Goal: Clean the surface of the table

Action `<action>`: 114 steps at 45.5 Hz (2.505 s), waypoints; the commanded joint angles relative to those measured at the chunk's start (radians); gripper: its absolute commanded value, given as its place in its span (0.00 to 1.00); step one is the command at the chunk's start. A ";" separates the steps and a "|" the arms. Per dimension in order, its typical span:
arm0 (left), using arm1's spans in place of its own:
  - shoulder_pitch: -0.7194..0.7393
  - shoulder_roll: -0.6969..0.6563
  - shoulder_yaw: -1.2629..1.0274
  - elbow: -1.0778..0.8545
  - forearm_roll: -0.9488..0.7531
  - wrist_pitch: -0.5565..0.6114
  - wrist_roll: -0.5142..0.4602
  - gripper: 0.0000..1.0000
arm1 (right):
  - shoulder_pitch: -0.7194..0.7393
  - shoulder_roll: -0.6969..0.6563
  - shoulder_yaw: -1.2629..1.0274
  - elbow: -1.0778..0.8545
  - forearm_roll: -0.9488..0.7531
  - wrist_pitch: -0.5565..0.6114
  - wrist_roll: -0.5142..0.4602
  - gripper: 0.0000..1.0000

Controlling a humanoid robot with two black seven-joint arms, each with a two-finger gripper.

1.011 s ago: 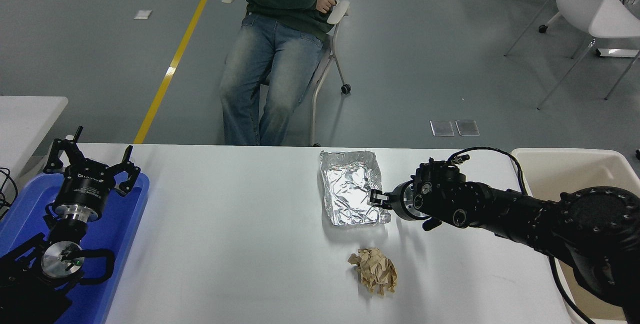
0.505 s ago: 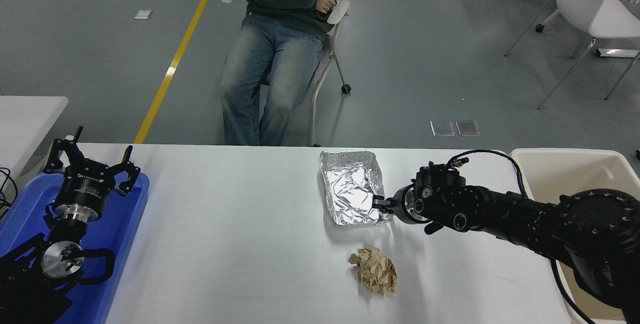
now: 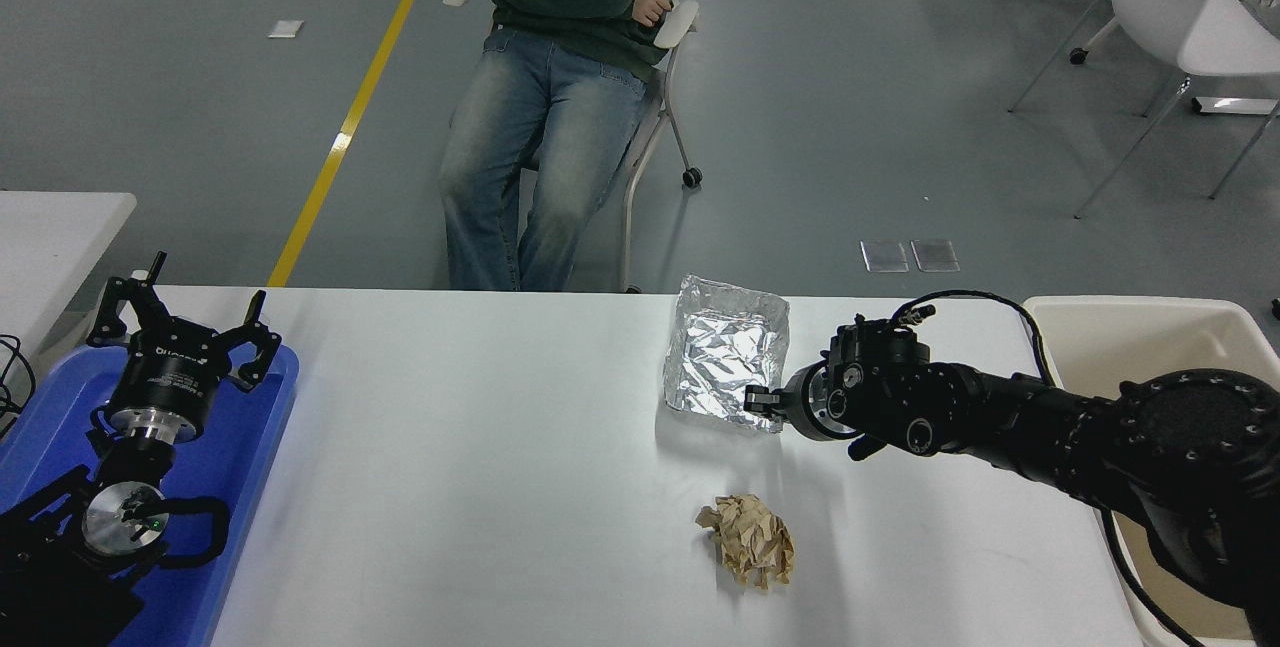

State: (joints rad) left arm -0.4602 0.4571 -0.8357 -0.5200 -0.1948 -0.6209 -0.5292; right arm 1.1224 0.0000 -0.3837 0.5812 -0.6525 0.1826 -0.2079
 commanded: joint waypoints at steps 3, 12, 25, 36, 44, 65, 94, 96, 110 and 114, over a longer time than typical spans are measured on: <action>0.000 0.000 0.000 0.000 0.000 0.000 0.000 1.00 | 0.013 0.000 0.046 0.039 0.019 0.001 0.001 0.00; 0.000 0.000 0.000 0.000 0.000 0.000 0.000 1.00 | 0.028 0.000 0.104 0.071 0.019 0.011 0.002 0.00; 0.000 0.000 0.001 0.000 0.000 0.000 0.000 1.00 | 0.092 -0.014 0.183 0.178 0.030 0.012 0.002 0.00; 0.000 0.000 0.000 0.000 0.000 0.000 0.000 1.00 | 0.143 -0.172 0.233 0.284 0.042 0.015 0.002 0.00; 0.000 0.000 0.000 0.000 0.000 0.000 0.000 1.00 | 0.191 -0.297 0.263 0.359 0.048 0.037 0.002 0.00; 0.000 0.000 0.000 0.000 0.000 0.000 0.000 1.00 | 0.407 -0.617 0.289 0.500 0.117 0.178 -0.004 0.00; 0.000 0.000 0.000 0.000 0.000 0.000 0.000 1.00 | 0.450 -0.724 0.289 0.583 0.143 0.215 -0.005 0.00; 0.000 0.000 0.000 0.000 0.000 0.001 0.000 1.00 | 0.447 -0.723 0.287 0.585 0.143 0.213 -0.005 0.00; 0.000 0.000 0.000 0.000 0.000 0.000 0.000 1.00 | 0.431 -0.713 0.273 0.575 0.142 0.212 -0.004 0.00; 0.000 0.000 0.000 0.000 0.000 0.000 0.000 1.00 | 0.431 -0.718 0.272 0.569 0.142 0.212 -0.004 0.00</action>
State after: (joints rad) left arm -0.4602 0.4571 -0.8361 -0.5200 -0.1948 -0.6209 -0.5292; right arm 1.5578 -0.7128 -0.1058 1.1583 -0.5099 0.3941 -0.2125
